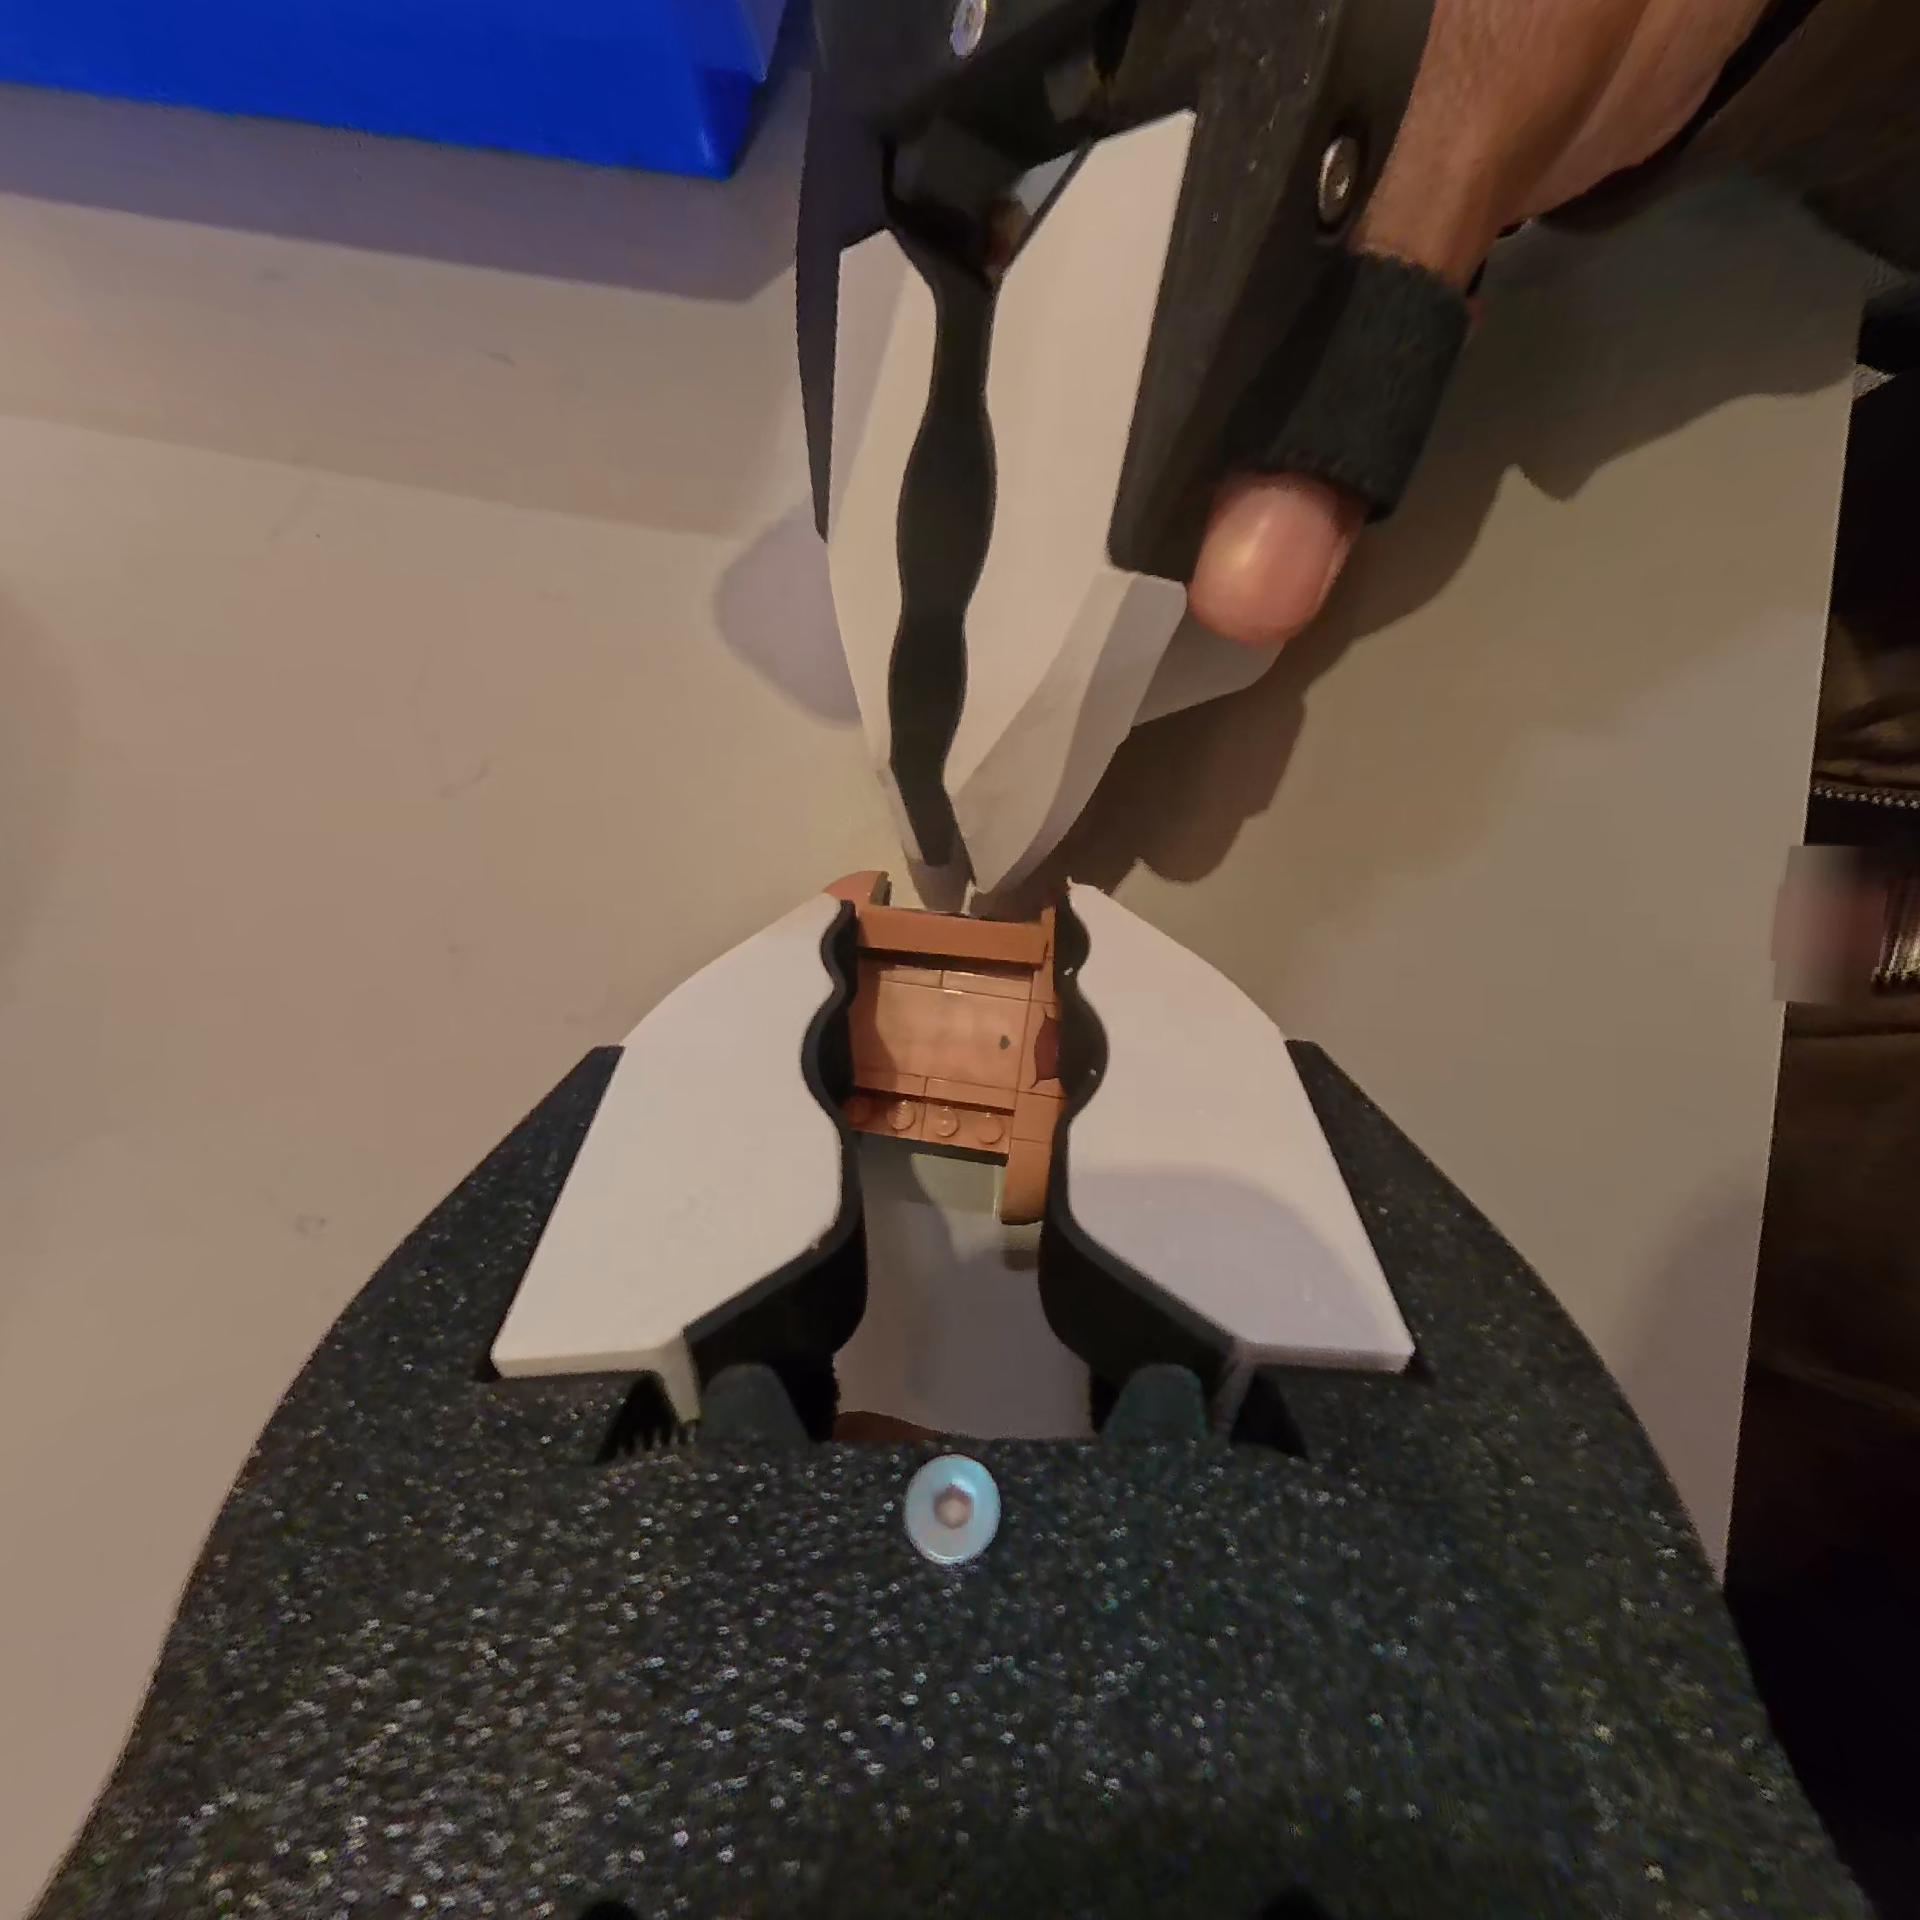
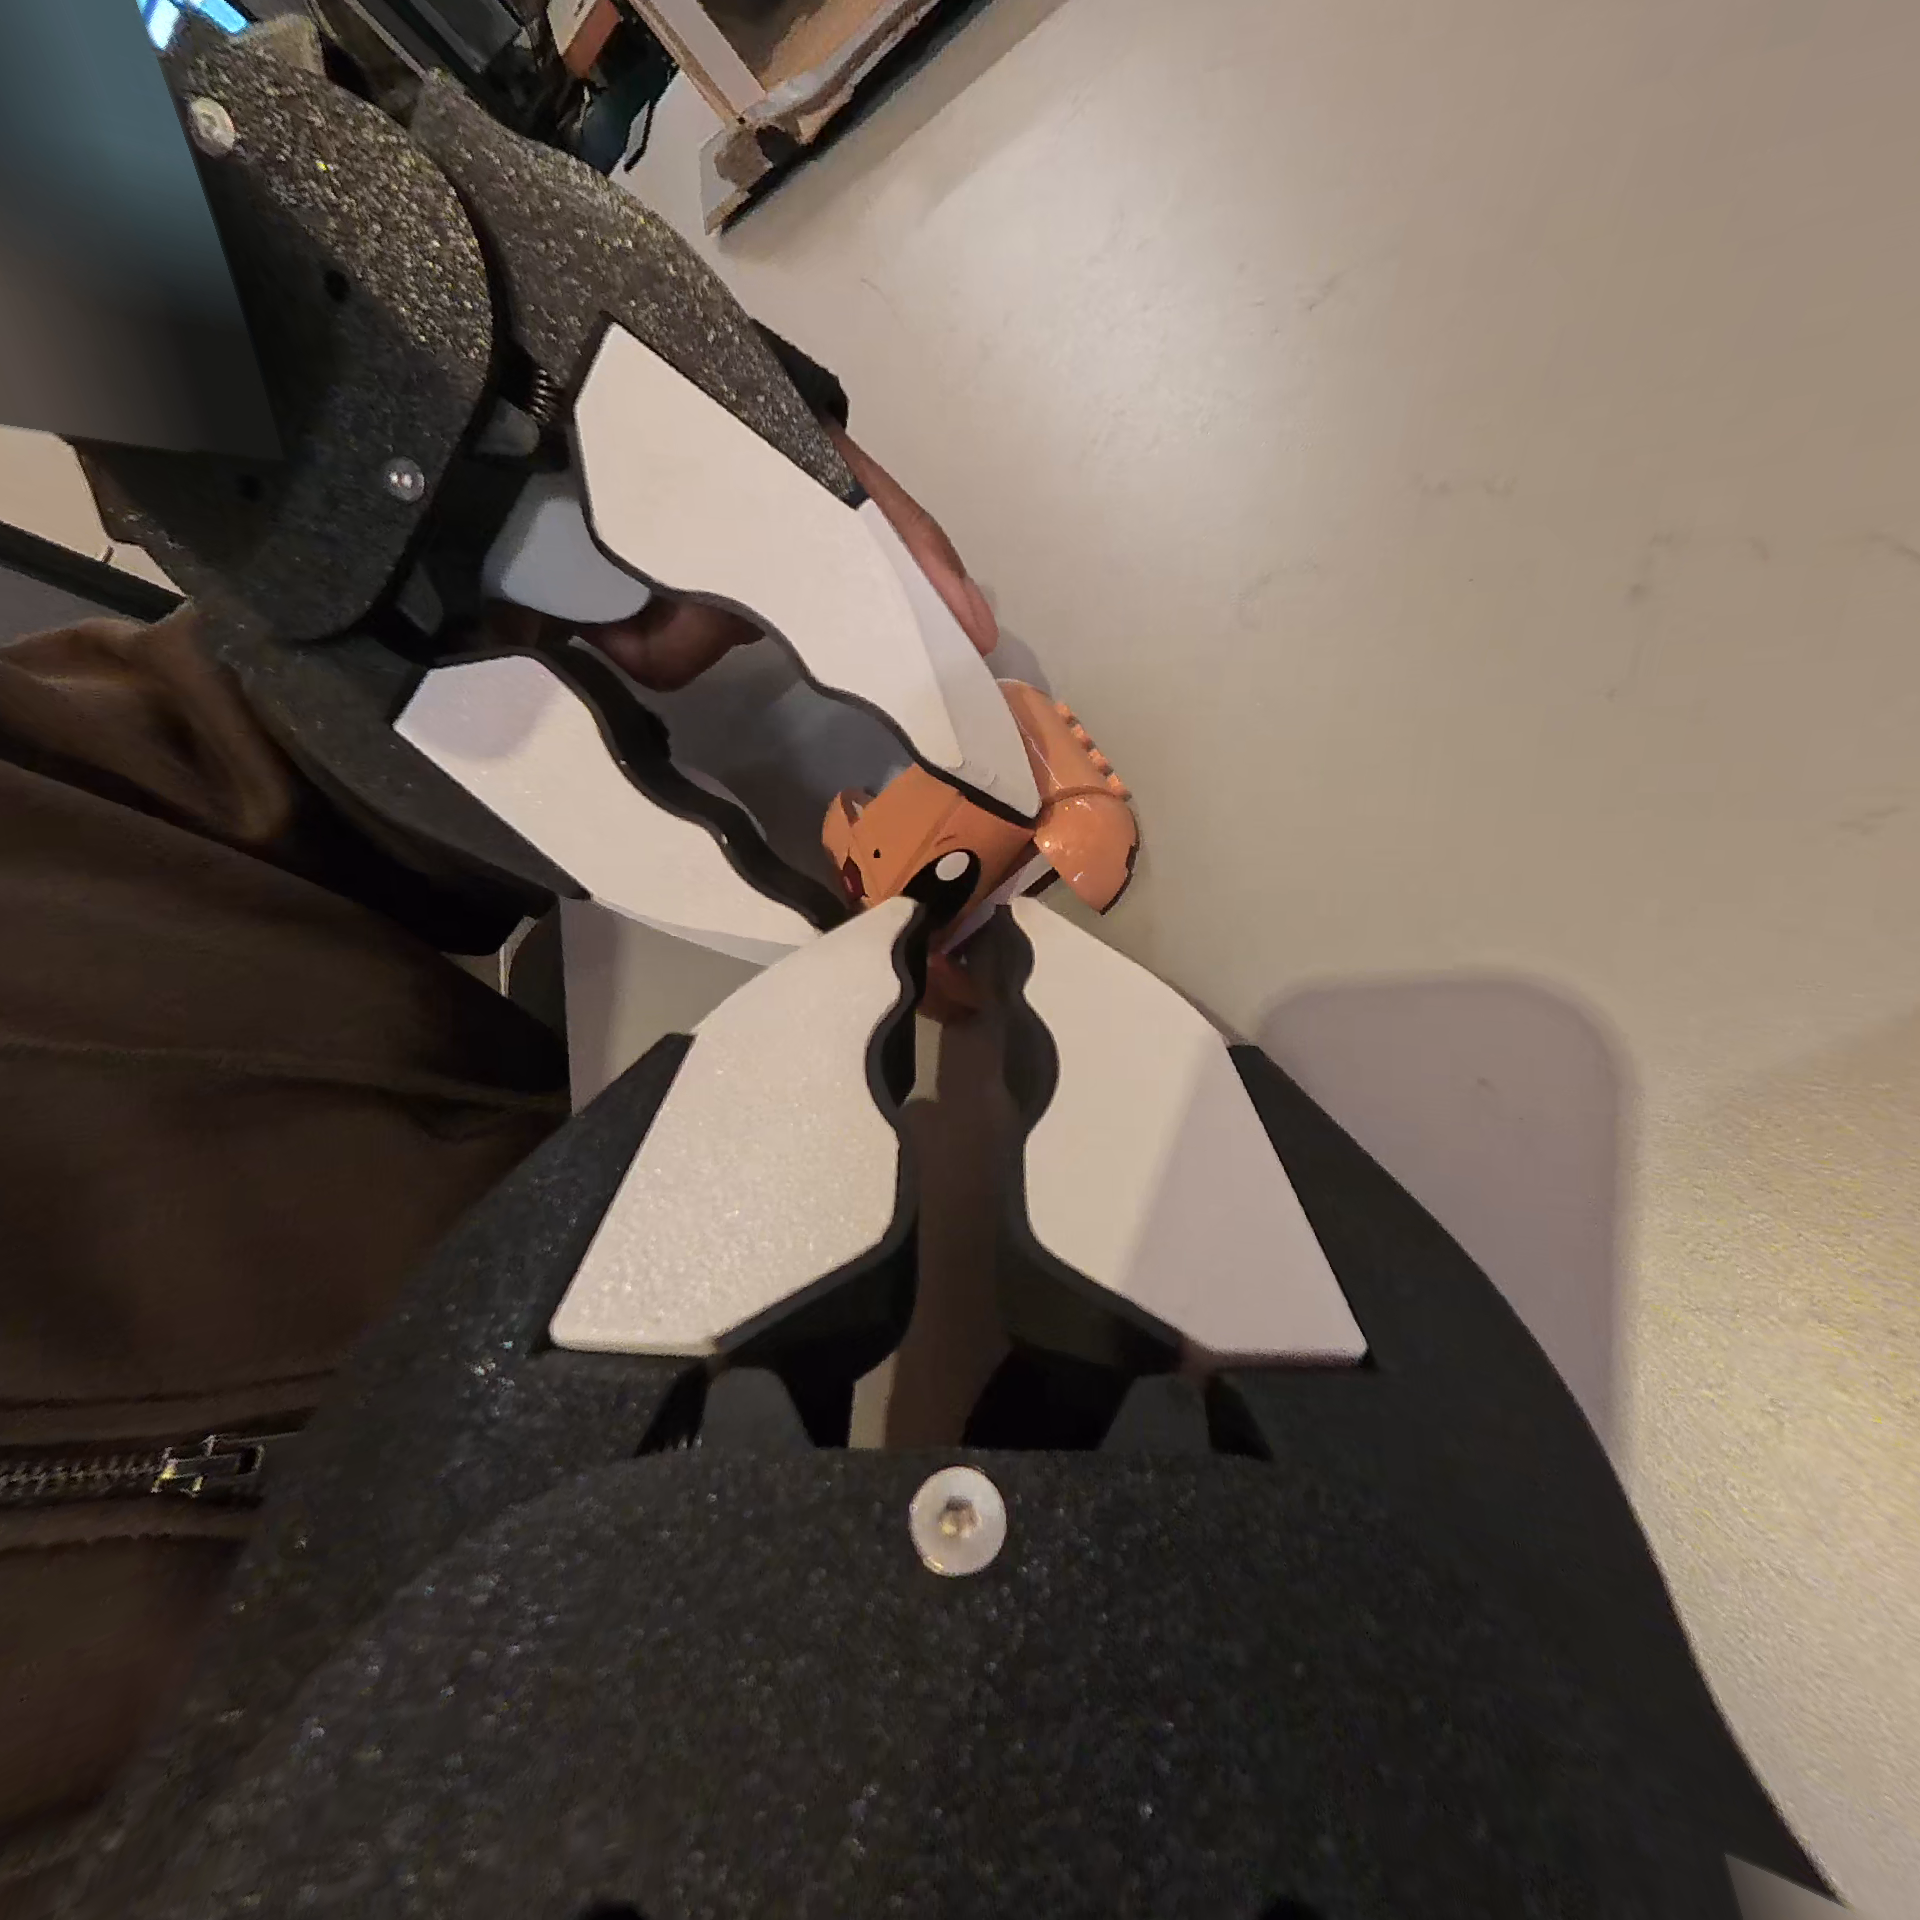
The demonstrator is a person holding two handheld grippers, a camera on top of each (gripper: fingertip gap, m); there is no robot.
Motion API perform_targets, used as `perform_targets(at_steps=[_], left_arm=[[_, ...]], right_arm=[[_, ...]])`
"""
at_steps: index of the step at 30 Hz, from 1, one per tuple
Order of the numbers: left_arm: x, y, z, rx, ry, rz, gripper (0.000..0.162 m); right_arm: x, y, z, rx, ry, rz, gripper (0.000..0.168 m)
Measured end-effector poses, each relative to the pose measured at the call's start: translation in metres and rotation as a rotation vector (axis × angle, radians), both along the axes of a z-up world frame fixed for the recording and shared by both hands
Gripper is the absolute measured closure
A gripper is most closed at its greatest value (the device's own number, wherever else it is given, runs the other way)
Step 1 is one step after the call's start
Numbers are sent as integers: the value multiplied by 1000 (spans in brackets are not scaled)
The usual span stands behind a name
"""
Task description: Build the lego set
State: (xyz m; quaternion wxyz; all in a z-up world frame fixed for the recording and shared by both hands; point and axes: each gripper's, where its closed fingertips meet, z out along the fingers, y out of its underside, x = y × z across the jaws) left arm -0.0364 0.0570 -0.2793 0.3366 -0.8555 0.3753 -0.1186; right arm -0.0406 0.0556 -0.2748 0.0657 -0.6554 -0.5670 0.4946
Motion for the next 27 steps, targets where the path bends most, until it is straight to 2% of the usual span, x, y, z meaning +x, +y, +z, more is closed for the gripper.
perform_targets(at_steps=[13, 27], left_arm=[[-12, -5, 6, 65, -61, 25, 124], [-19, -9, 11, 144, -51, -24, 122]], right_arm=[[-4, -3, -4, 77, -12, 11, 155], [-8, -14, 1, 27, 8, 52, 153]])
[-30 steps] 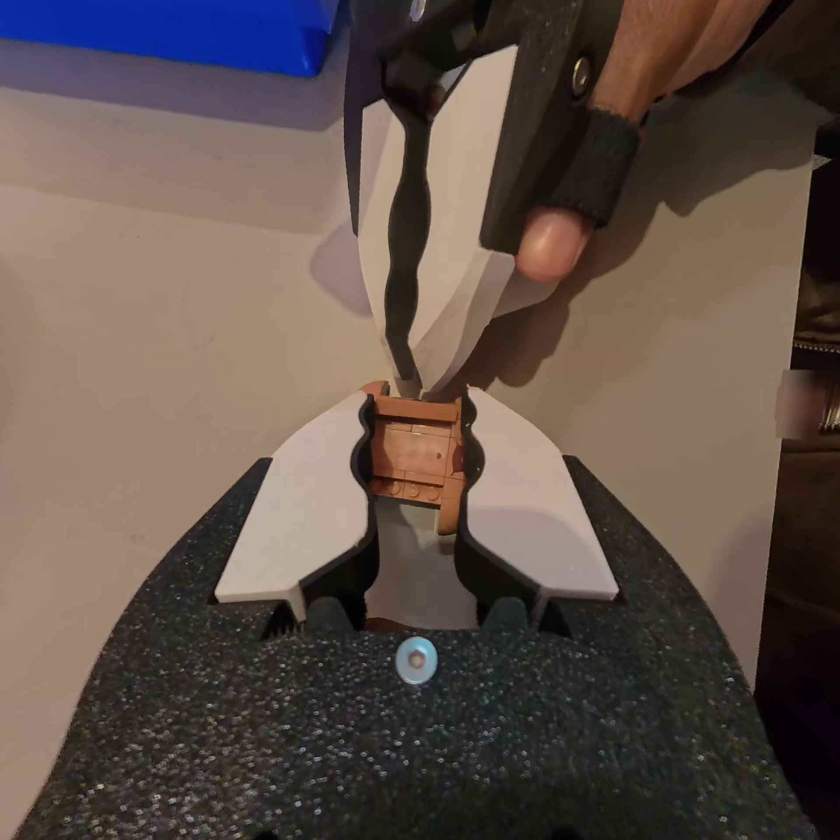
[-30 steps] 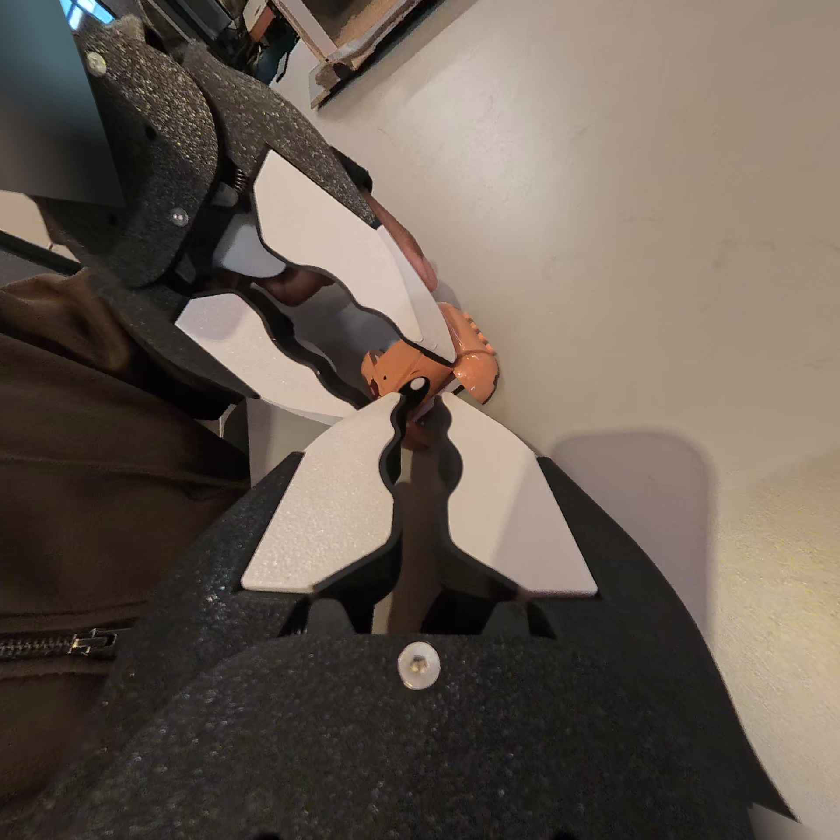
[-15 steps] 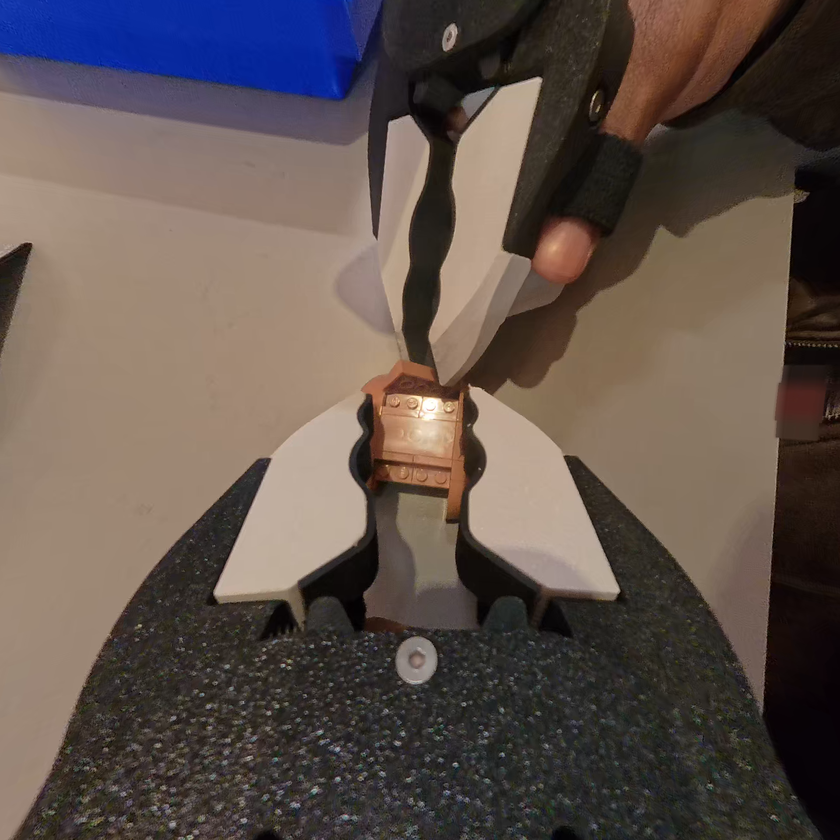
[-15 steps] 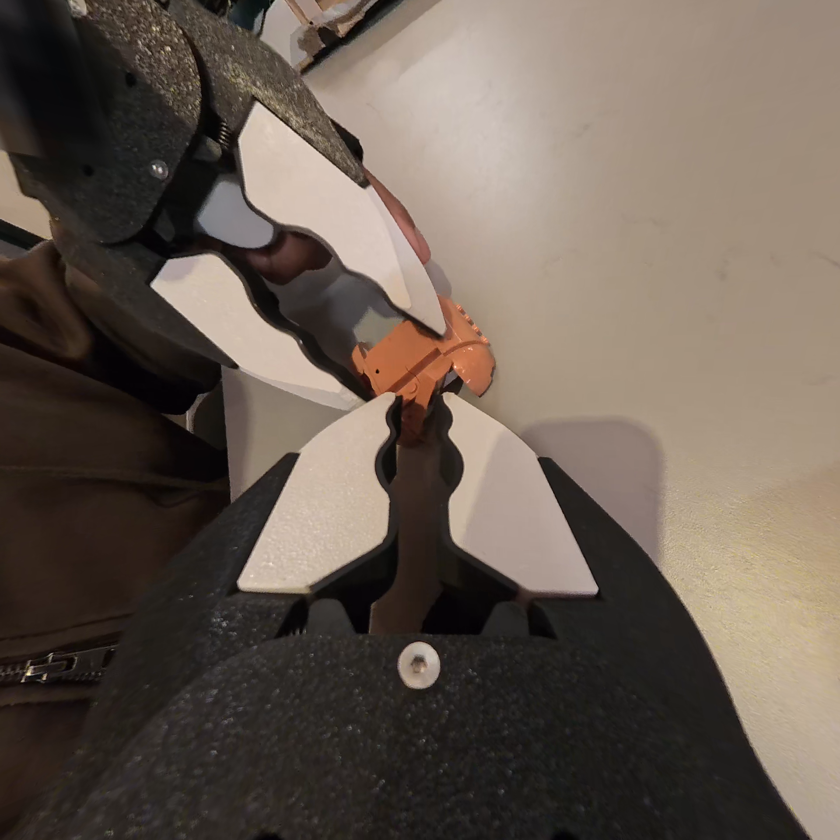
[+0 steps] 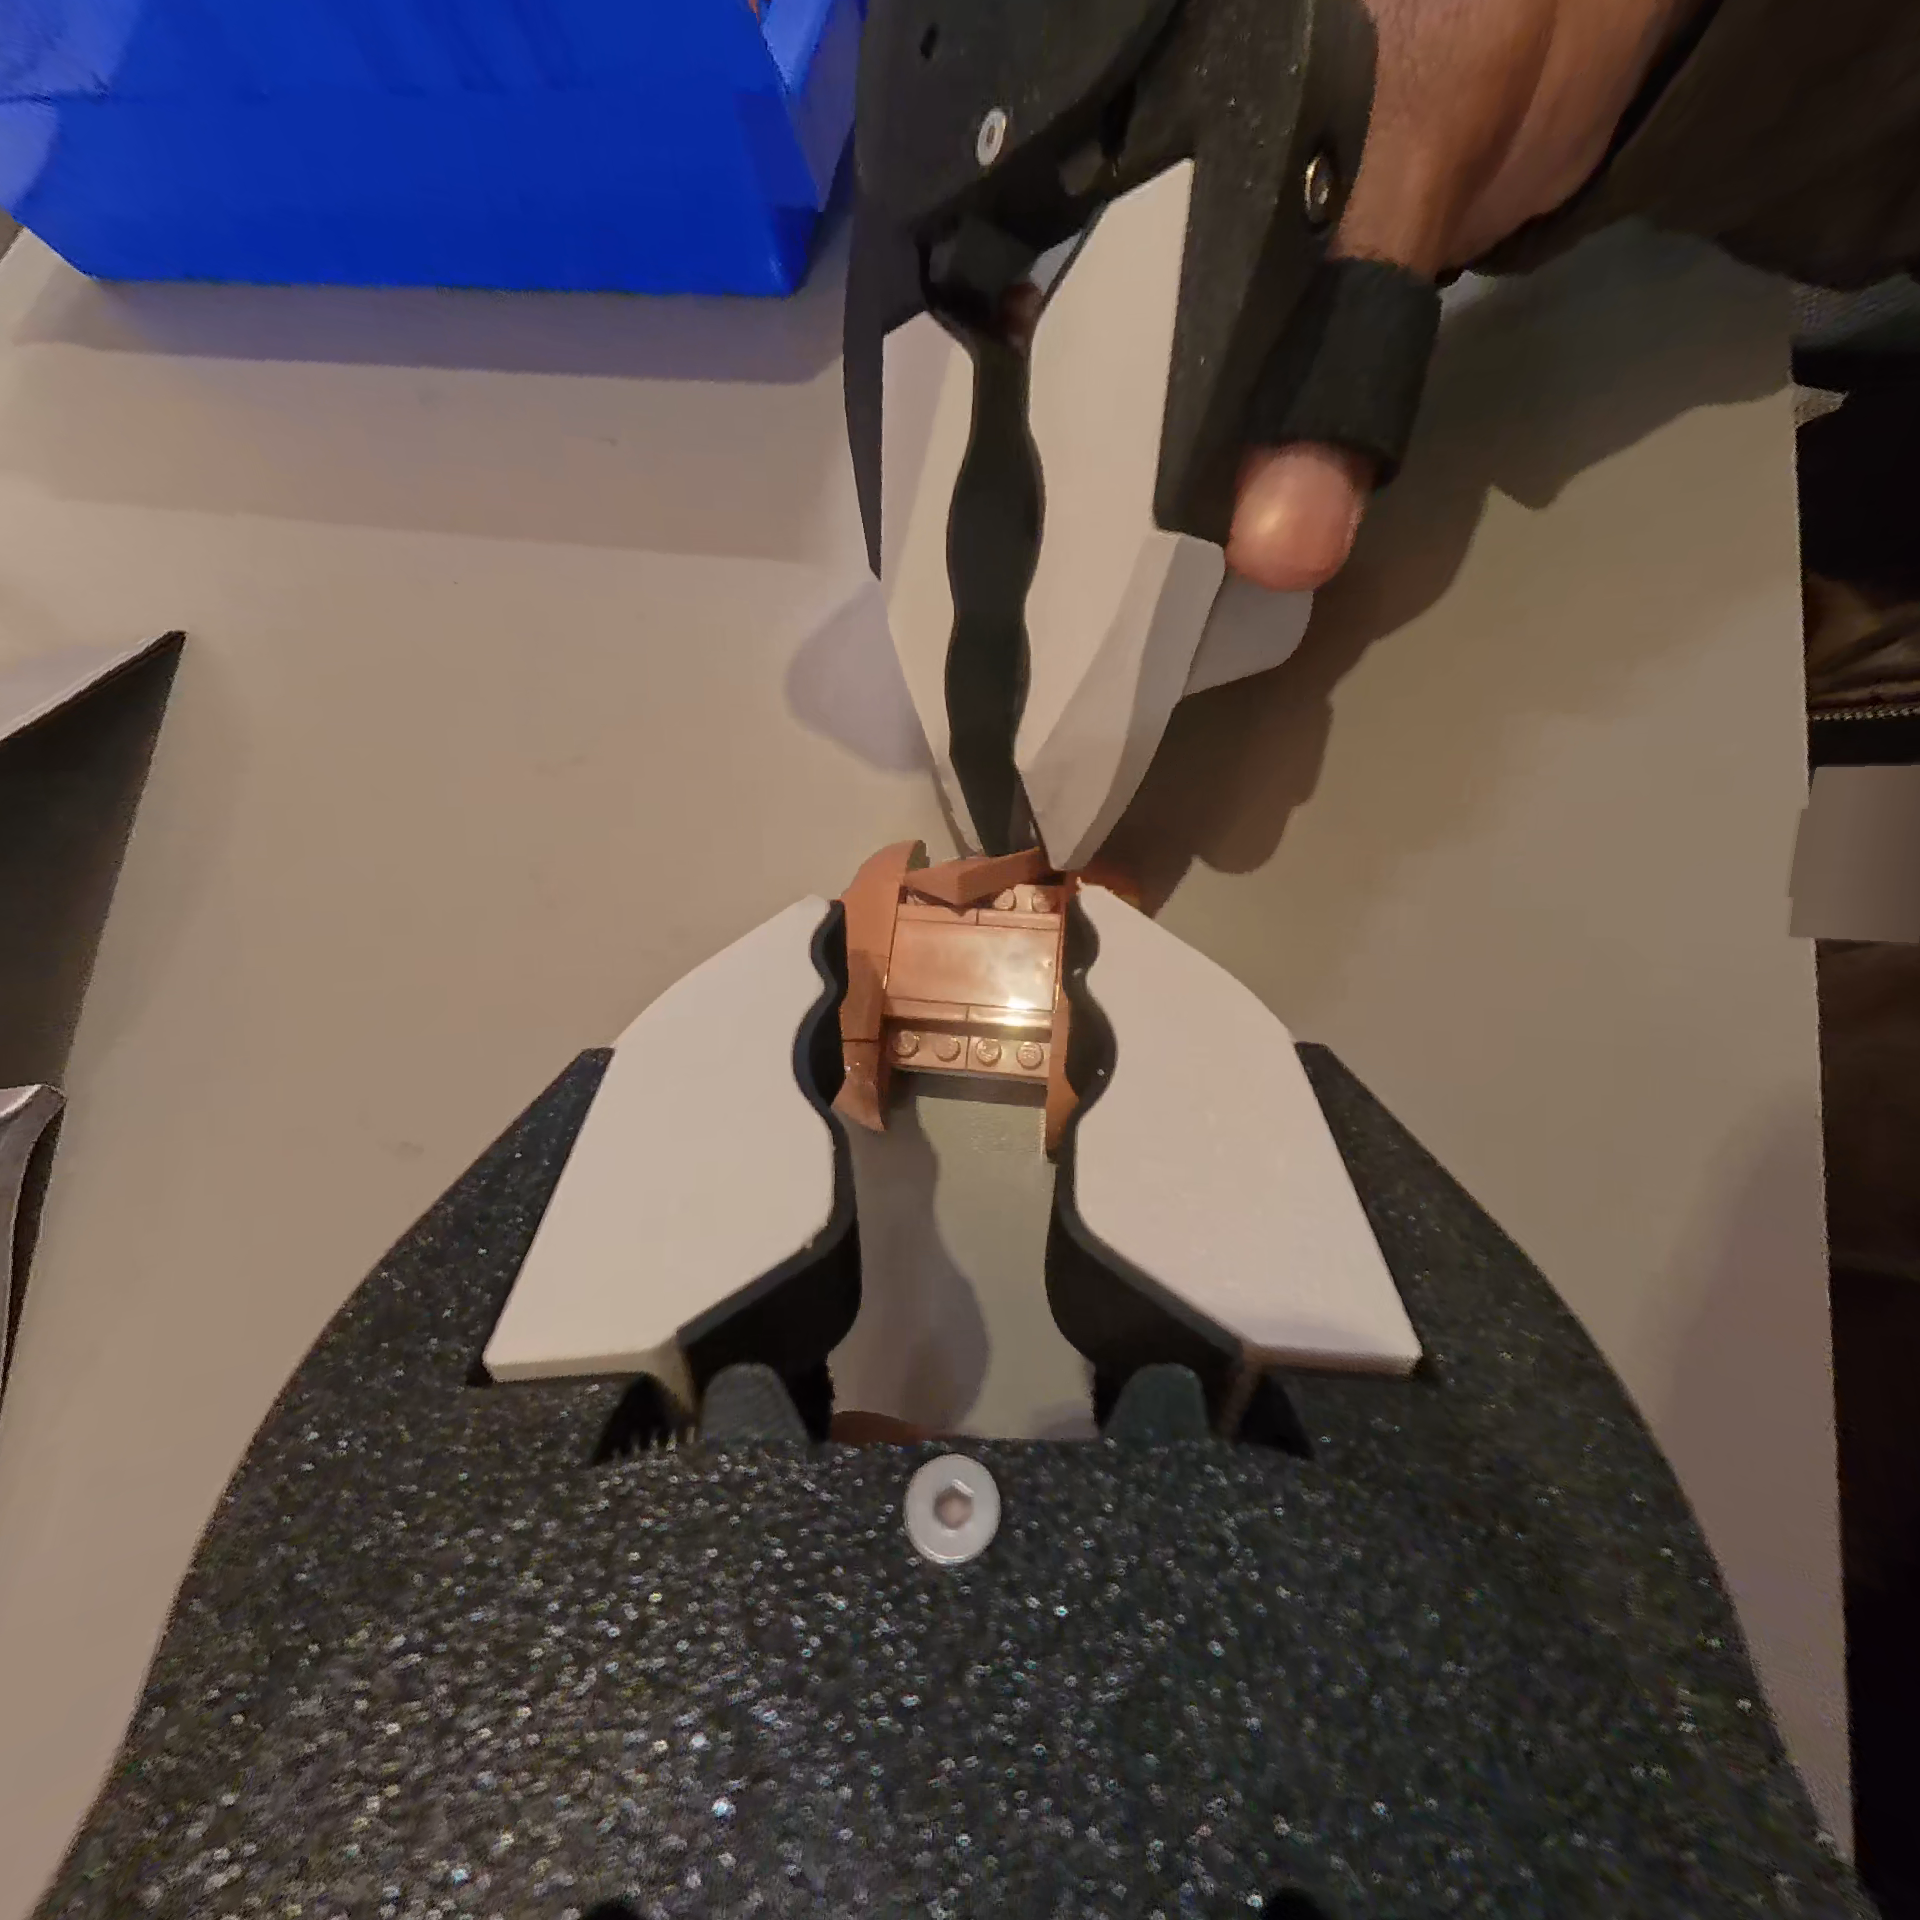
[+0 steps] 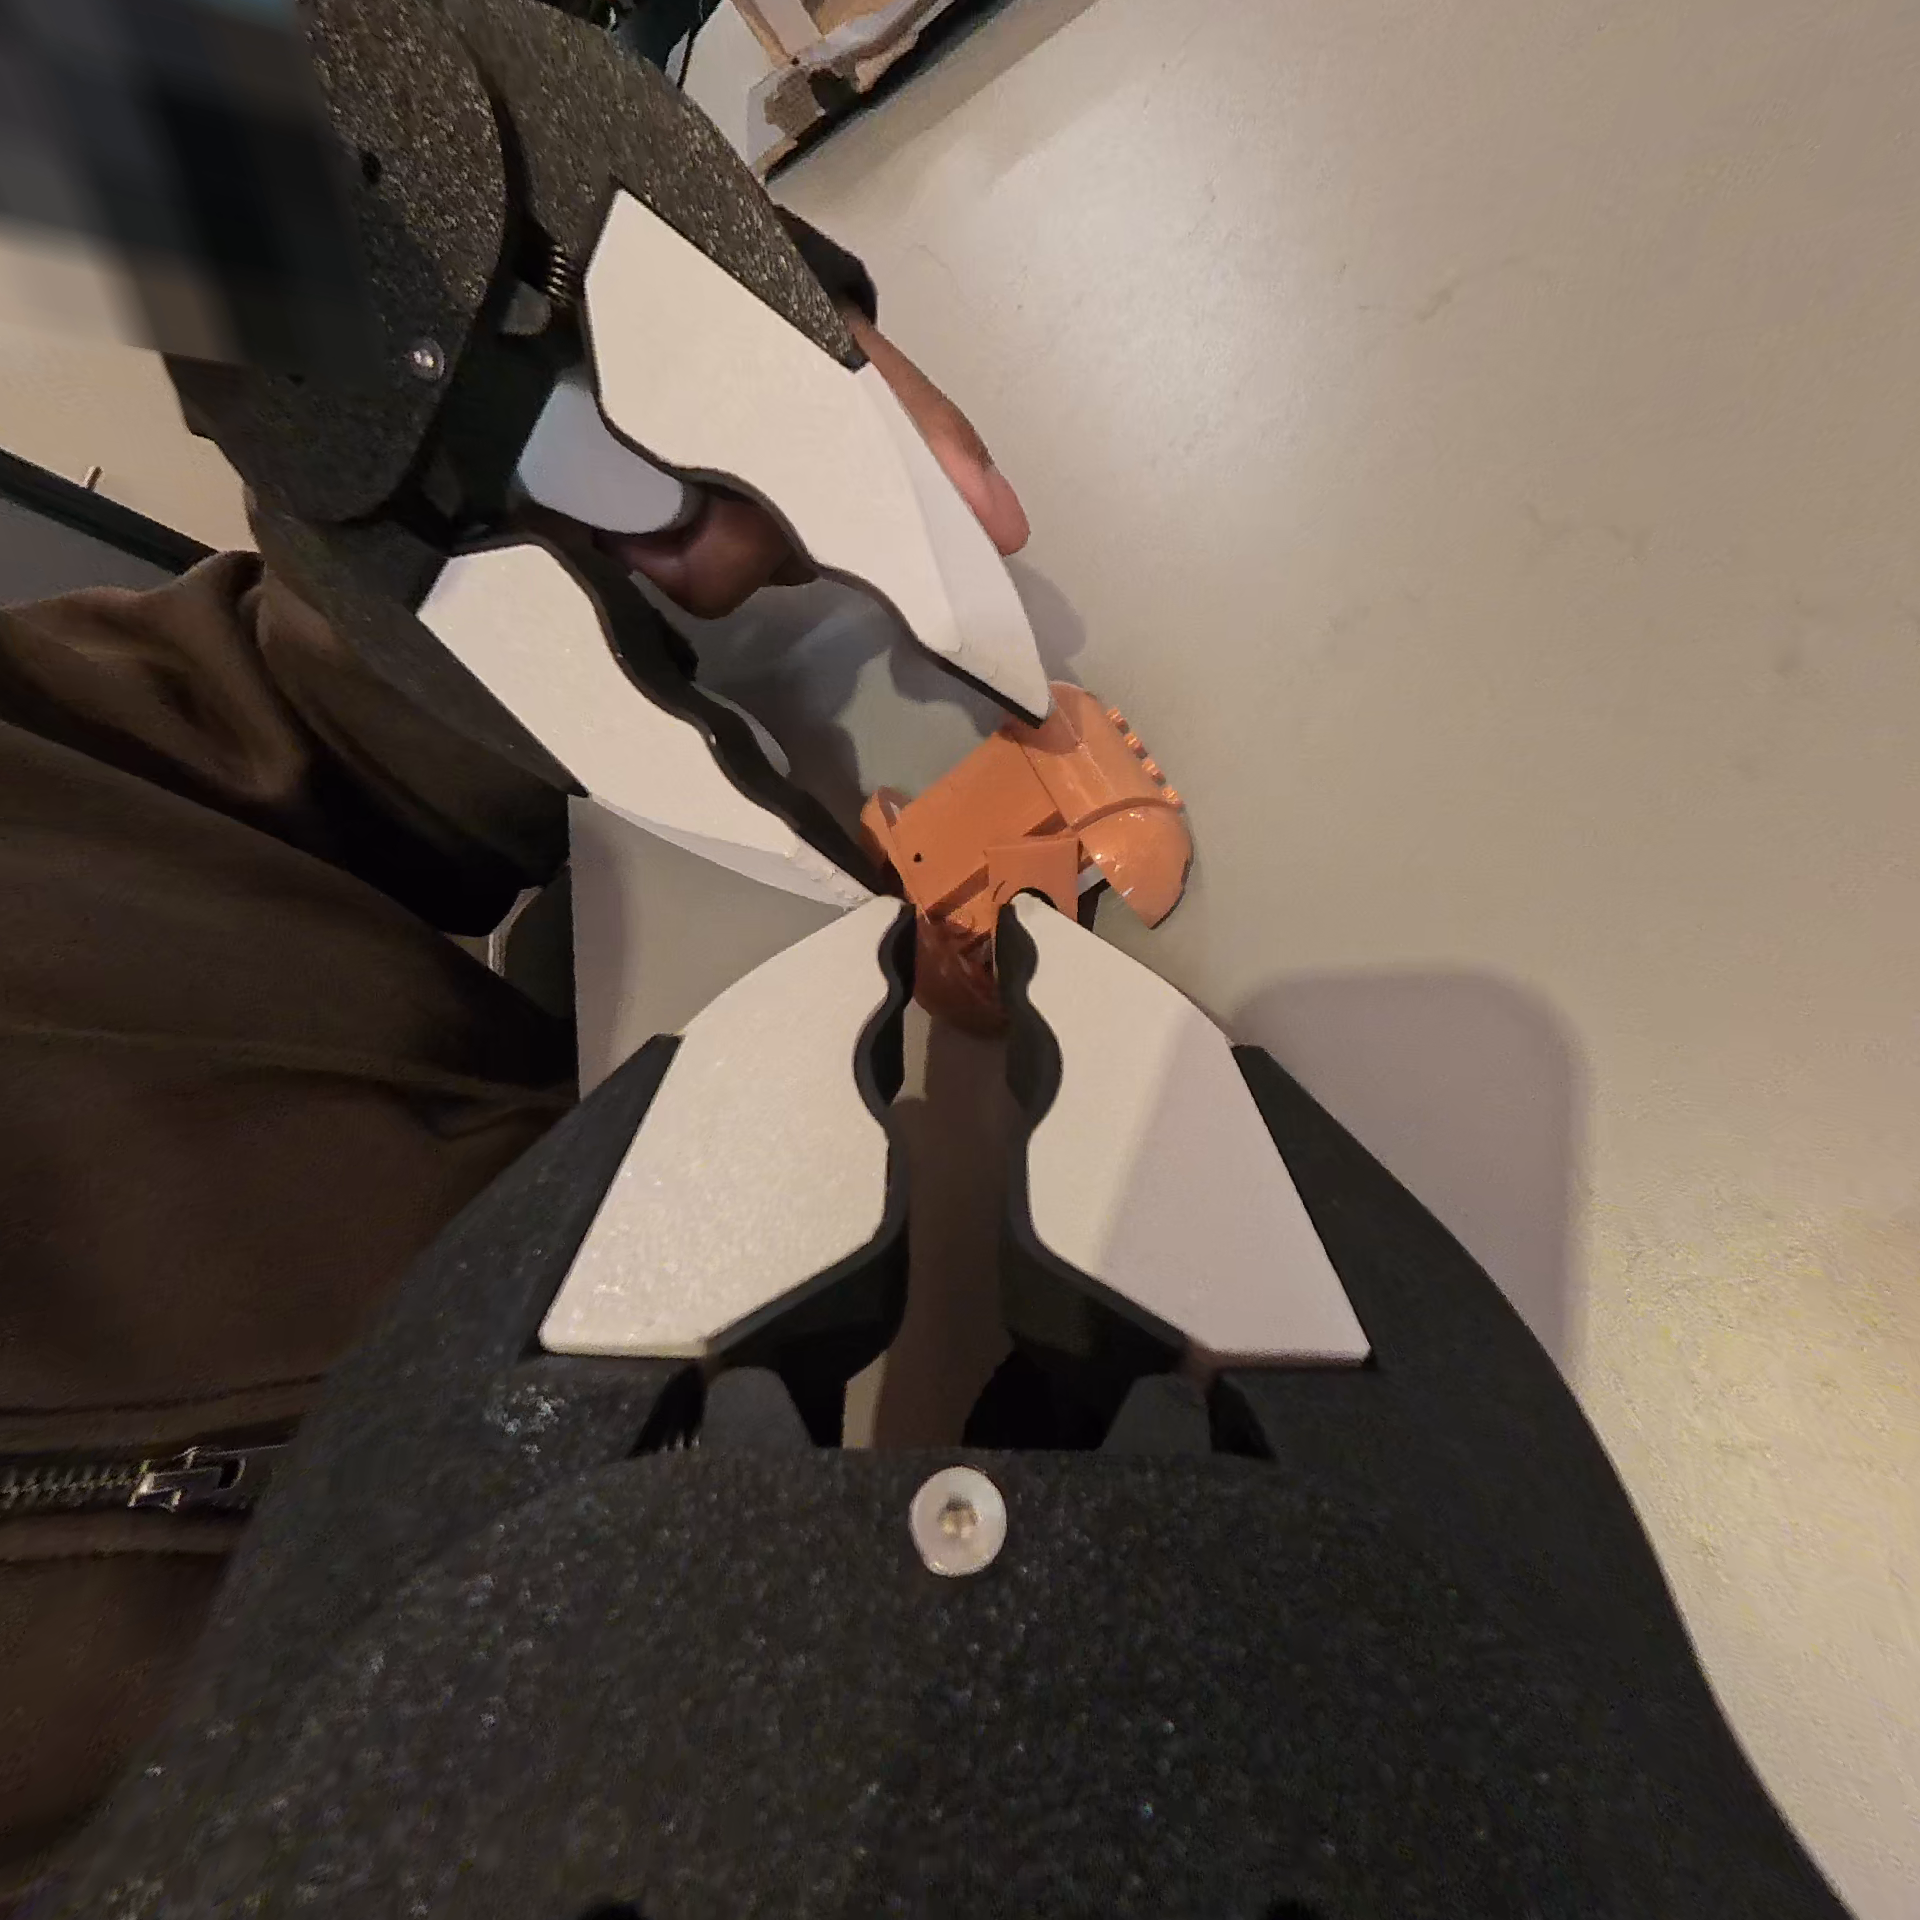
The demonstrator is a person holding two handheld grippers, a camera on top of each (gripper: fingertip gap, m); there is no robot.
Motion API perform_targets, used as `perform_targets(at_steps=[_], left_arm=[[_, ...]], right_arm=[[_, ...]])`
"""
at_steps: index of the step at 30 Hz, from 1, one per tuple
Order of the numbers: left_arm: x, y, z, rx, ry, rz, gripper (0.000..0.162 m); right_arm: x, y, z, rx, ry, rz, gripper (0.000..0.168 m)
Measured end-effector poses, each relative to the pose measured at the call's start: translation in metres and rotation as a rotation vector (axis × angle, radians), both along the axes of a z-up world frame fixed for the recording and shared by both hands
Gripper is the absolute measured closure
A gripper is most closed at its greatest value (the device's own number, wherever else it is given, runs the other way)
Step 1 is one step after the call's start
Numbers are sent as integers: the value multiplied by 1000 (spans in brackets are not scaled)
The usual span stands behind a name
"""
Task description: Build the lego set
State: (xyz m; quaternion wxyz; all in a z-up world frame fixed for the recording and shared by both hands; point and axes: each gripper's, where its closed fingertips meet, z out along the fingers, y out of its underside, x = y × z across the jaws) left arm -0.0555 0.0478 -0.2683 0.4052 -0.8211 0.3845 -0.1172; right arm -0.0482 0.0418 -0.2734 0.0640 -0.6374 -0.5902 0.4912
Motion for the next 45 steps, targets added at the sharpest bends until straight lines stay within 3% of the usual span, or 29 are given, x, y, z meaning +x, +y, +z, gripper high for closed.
perform_targets(at_steps=[10, 15, 22, 25, 29, 32, 37, 45], left_arm=[[-3, 0, 0, 16, -12, -19, 121], [-1, -2, 3, 6, -14, -12, 121], [10, 1, 3, 8, 24, 30, 120], [5, 0, -2, 3, 38, 54, 114], [-4, -2, -3, -8, -11, 56, 91], [-11, -2, -6, 12, -29, 11, 82], [-6, -5, -19, -18, 22, -125, 69], [3, 0, -31, -93, 36, -195, 70]], right_arm=[[2, 5, -1, 5, 2, -3, 151], [14, 22, -6, 75, -21, -39, 152], [17, 18, -10, 158, -50, -5, 151], [19, 13, -14, 214, -69, 27, 150], [25, -5, -15, 234, -84, 128, 150], [29, -17, -14, 237, -72, 196, 148], [32, -2, -9, 269, -45, 182, 147], [31, 19, -20, 423, -70, 202, 136]])
